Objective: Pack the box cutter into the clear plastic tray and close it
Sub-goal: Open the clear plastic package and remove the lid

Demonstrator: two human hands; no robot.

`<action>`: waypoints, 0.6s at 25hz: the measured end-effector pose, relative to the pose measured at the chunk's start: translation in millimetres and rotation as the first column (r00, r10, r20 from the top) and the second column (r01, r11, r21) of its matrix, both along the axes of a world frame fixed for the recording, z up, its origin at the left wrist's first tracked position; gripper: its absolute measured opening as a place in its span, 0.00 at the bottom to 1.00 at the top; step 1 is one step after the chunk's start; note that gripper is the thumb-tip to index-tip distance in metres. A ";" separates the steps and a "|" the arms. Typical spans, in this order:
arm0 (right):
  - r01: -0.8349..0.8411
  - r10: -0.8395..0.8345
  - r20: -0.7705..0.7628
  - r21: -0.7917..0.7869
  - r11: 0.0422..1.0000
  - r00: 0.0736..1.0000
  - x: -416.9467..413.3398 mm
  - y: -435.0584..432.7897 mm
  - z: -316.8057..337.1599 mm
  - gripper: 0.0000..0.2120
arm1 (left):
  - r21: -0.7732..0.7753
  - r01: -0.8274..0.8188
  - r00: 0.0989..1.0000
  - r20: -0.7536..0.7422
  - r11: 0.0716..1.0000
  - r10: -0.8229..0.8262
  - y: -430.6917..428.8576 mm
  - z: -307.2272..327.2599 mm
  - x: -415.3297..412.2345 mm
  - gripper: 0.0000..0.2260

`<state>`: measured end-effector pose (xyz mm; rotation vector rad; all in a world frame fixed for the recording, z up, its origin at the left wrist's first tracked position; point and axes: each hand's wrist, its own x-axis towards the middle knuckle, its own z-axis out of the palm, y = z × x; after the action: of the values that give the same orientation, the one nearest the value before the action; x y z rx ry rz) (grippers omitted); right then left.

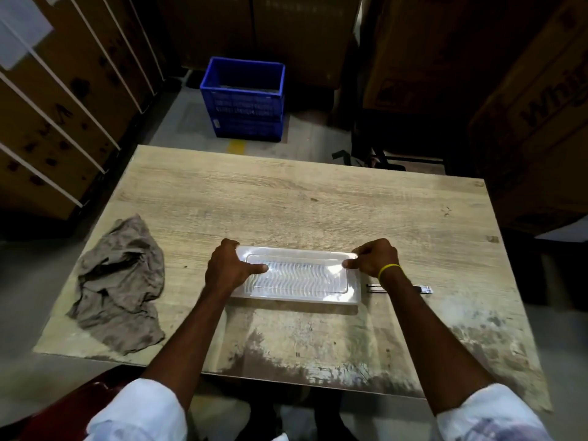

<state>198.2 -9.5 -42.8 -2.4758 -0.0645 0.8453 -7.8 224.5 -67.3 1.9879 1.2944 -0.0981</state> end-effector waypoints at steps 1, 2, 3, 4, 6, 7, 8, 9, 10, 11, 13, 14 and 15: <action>0.002 -0.002 0.003 -0.003 1.000 1.000 -0.7 0.8 1.0 0.26 | -0.008 0.001 1.000 -0.006 1.000 -0.001 0.8 0.9 0.6 0.47; 0.007 -0.007 0.010 -0.007 1.000 1.000 -1.4 2.1 1.8 0.26 | -0.017 -0.001 1.000 -0.017 1.000 0.001 1.7 1.9 1.3 0.47; 0.015 -0.015 0.020 -0.012 1.000 1.000 -1.8 3.8 2.5 0.26 | -0.023 -0.002 1.000 -0.029 1.000 0.001 2.4 2.8 2.1 0.46; 0.028 -0.027 0.030 -0.016 0.999 0.999 -1.7 5.4 2.4 0.26 | -0.026 -0.002 0.999 -0.039 1.000 0.001 2.8 3.5 3.2 0.46; 0.055 -0.054 0.046 -0.020 0.998 0.998 -2.6 8.4 1.3 0.24 | -0.023 0.000 0.999 -0.051 1.000 -0.001 3.1 4.7 4.7 0.46; 0.069 -0.068 0.052 -0.026 0.997 0.996 -4.1 9.9 0.8 0.23 | -0.022 0.001 0.999 -0.054 1.000 -0.002 3.5 4.6 5.0 0.46; 0.082 -0.080 0.062 -0.032 0.996 0.995 -5.2 11.4 0.0 0.22 | -0.021 0.001 0.998 -0.056 1.000 -0.003 3.8 4.7 5.3 0.47; 0.092 -0.089 0.074 -0.039 0.995 0.993 -6.6 12.8 -0.5 0.21 | -0.021 0.002 0.998 -0.058 1.000 -0.003 4.0 5.2 5.4 0.47; 0.101 -0.097 0.089 -0.041 0.994 0.991 -7.4 13.5 -1.3 0.21 | -0.022 0.001 0.998 -0.062 1.000 -0.002 4.1 5.3 5.6 0.47; 0.107 -0.103 0.101 -0.041 0.993 0.990 -8.6 13.9 -0.6 0.22 | -0.022 -0.002 0.998 -0.067 1.000 0.000 4.1 5.4 5.7 0.47; 0.099 -0.094 0.123 -0.041 0.994 0.988 -9.8 14.5 -0.8 0.23 | -0.021 0.001 0.997 -0.074 1.000 -0.002 4.3 4.6 5.6 0.47; 0.075 -0.069 0.122 -0.043 0.996 0.990 -10.3 14.7 -0.9 0.24 | -0.019 0.007 0.997 -0.078 1.000 -0.009 4.4 4.2 5.4 0.47; 0.043 -0.038 0.119 -0.041 0.998 0.992 -11.7 14.7 0.0 0.25 | -0.016 0.013 0.997 -0.082 1.000 -0.014 4.7 4.0 5.3 0.47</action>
<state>186.5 5.2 -42.7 -2.5571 -0.0373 0.6898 -2.5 229.2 -63.4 1.9982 1.3283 -0.1976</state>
